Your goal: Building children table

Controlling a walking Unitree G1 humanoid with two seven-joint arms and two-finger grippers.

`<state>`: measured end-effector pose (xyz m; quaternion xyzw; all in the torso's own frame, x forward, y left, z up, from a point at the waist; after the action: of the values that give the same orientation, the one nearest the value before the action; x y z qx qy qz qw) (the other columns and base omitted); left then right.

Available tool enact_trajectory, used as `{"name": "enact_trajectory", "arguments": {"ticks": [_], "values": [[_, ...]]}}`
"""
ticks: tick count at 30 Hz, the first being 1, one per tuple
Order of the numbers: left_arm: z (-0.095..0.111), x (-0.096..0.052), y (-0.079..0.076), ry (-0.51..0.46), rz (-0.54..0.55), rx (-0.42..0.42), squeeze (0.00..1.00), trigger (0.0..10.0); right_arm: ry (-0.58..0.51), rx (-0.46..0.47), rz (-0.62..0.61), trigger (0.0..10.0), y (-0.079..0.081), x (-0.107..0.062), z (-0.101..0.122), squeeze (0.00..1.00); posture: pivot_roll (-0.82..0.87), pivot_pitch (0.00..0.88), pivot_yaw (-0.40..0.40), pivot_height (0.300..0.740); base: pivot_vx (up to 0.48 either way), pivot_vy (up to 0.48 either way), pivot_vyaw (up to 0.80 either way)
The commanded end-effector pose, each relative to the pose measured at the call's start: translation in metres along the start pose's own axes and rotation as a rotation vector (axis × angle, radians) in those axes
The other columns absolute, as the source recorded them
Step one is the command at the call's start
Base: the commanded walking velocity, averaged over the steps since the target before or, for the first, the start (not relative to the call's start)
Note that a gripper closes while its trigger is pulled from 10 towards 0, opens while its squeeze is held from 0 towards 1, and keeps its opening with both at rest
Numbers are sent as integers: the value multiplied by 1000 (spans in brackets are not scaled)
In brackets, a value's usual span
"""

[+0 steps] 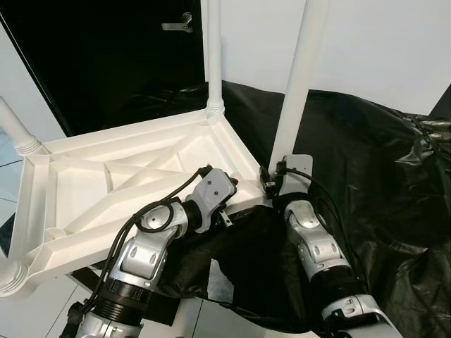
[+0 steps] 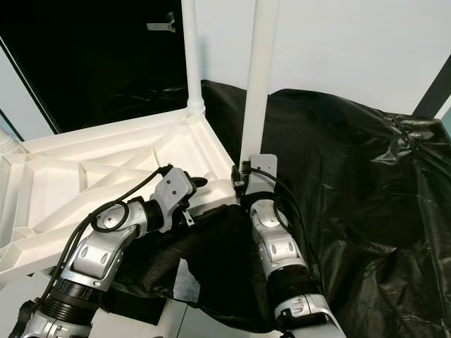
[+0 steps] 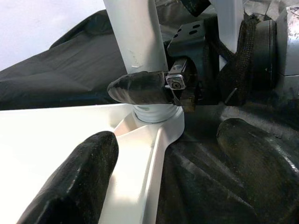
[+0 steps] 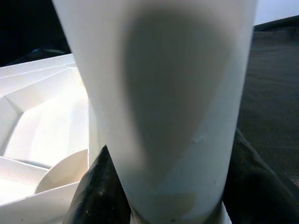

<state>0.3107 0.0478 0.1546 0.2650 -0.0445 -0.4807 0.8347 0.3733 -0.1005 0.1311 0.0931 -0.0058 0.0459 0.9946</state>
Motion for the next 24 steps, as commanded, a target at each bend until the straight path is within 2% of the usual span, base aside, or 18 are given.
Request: {"name": "enact_trajectory", "arguments": {"ticks": [1, 2, 8, 9, 16, 18, 24], "values": [[0, 1, 1, 15, 38, 7, 0, 10000, 59, -7, -58, 667, -15, -6, -15, 0, -3, 0, -26, 740, 0, 0, 0], [0, 1, 2, 15, 39, 8, 0, 10000, 48, 3, -53, 10000, -13, -6, -13, 0, -3, 0, -27, 740, 0, 0, 0], [1, 1, 1, 14, 38, 10, 0, 10000, 8, 13, -16, 10000, -6, -9, -4, 0, -5, 0, -28, 740, 0, 0, 0], [1, 1, 1, 14, 38, 10, 0, 10000, -4, 25, 2, 10000, -6, -10, -1, 1000, -5, 0, -28, 740, 0, 0, 0], [1, 0, 2, 14, 40, 12, 0, 10000, -33, 41, 114, 10000, -9, -17, 8, 1000, -7, 0, -31, 740, 0, 0, 0], [0, 0, 2, 16, 44, 9, 0, 10000, -23, 16, 234, 10000, -17, -25, 10, 1000, -8, 0, -33, 740, 0, 0, 0], [-1, -1, 4, 18, 53, 6, 0, 10000, 19, -34, 376, 10000, -29, -27, 12, 1000, -7, 0, -36, 740, 0, 0, 0]]}}
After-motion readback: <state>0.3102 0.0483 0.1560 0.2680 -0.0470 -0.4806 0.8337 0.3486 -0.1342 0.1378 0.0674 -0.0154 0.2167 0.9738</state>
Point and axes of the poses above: a point about 5 cm out from each wrist's last joint towards the gripper, its own x axis pointing out of the wrist towards the gripper, its own z axis along the axis of the wrist's last joint, y = z × x, the point moved 4 cm from there along x, pointing out of the wrist towards the gripper, and after that the axes turned 12 degrees about x, right-handed, at the moved point
